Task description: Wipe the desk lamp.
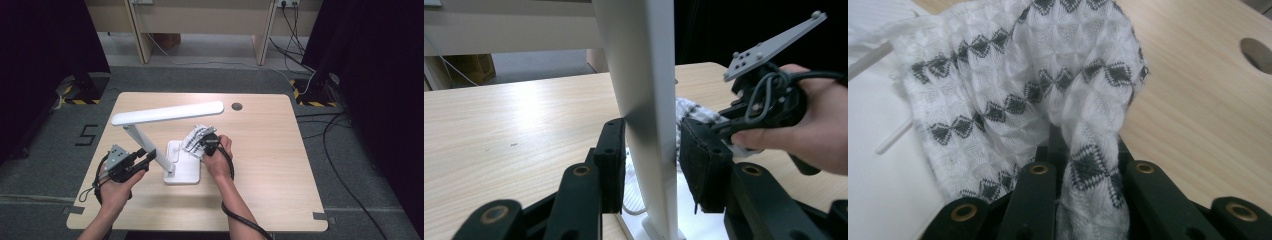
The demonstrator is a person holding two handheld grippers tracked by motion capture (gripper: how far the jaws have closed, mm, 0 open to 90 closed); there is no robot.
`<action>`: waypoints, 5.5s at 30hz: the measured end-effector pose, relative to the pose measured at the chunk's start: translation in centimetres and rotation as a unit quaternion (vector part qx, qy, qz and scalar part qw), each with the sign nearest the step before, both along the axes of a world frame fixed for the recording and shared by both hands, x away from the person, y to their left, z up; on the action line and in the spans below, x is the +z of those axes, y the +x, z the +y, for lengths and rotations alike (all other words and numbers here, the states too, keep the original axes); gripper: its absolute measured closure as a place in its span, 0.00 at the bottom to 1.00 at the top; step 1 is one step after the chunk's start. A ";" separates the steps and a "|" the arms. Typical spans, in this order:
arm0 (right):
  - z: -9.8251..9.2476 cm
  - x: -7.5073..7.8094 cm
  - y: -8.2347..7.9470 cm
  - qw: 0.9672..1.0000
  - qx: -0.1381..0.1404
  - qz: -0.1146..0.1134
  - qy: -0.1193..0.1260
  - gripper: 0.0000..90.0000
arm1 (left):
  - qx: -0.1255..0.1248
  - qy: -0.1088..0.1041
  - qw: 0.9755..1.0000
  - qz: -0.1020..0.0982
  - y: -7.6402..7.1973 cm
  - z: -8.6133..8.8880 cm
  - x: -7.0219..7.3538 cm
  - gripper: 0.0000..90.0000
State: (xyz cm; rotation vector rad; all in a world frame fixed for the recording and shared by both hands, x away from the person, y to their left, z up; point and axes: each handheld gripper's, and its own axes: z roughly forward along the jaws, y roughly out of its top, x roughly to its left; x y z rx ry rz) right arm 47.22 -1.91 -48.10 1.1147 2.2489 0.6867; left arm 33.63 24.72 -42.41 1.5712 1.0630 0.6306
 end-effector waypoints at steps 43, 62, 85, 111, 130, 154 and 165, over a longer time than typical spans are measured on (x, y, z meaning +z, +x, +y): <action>-6.2 4.8 -5.7 0.992 -0.059 -0.104 0.047 0.61 | -0.031 0.011 0.999 0.017 -1.8 2.1 -1.3 0.46; -1.1 -1.4 -9.0 0.992 0.076 0.058 0.078 1.00 | -0.068 0.076 0.982 0.161 1.7 1.3 -7.9 0.83; 0.0 -2.2 -9.5 0.991 0.084 0.063 0.081 1.00 | -0.084 0.098 0.976 0.177 2.1 -0.2 -8.9 0.87; -2.3 -0.7 -9.6 0.995 0.061 0.019 0.077 0.72 | -0.060 0.100 0.982 0.146 1.2 0.9 -7.8 0.67; -4.6 0.4 -10.5 0.995 0.056 0.007 0.079 0.64 | -0.048 0.100 0.985 0.130 0.4 2.2 -6.8 0.57; -7.7 1.6 -12.0 0.996 0.036 -0.008 0.084 0.62 | -0.029 0.093 0.988 0.122 -0.9 4.7 -5.7 0.52; -9.7 1.9 -12.8 0.996 0.019 -0.015 0.091 0.62 | -0.023 0.089 0.989 0.120 -1.3 5.4 -5.5 0.51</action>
